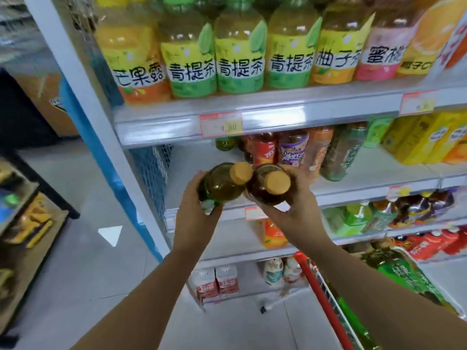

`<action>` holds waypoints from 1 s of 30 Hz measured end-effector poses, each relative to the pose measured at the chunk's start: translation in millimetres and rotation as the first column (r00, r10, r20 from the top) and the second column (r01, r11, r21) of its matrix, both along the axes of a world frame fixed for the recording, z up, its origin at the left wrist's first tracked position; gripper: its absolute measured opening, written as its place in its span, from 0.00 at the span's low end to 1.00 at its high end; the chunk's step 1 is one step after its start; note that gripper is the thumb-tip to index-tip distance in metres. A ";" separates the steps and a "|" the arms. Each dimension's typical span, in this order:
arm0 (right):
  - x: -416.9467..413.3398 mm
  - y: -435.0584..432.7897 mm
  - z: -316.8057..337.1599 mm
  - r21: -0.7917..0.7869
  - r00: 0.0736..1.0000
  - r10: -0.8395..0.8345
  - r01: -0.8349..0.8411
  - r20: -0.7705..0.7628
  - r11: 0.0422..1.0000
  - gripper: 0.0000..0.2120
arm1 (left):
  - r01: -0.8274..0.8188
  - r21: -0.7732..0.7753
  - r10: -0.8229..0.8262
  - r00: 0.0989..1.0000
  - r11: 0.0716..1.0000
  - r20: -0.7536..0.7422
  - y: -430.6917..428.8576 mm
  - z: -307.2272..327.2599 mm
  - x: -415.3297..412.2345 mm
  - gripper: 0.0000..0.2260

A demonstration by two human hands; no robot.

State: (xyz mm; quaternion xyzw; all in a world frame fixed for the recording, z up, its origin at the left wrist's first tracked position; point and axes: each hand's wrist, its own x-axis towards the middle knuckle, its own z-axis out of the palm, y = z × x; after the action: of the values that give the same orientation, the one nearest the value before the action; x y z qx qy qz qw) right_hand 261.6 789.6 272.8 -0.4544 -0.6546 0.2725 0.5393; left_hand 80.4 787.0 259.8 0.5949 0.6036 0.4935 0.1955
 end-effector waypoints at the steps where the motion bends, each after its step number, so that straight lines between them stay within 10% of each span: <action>1: -7.4 7.9 -3.8 0.006 1.000 -0.014 0.014 -0.005 1.000 0.29 | 0.003 0.010 -0.003 1.000 1.000 -0.025 11.1 -2.9 -7.7 0.30; 16: -76.1 104.0 -37.9 -0.165 0.999 -0.034 0.038 0.032 0.986 0.30 | -0.095 -0.064 0.112 0.919 0.993 0.378 107.2 -41.8 -19.6 0.33; 30: -69.9 124.4 -95.1 -0.276 0.922 -0.077 0.193 0.379 0.942 0.31 | 0.078 -0.173 -0.069 0.996 0.982 0.060 98.8 -71.7 -52.3 0.27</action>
State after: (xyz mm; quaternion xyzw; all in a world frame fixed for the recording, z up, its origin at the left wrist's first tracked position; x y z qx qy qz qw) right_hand 191.7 914.0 177.7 -0.6198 -0.6589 0.2443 0.3493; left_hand 28.1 885.8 188.1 0.5837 0.6169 0.4468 0.2814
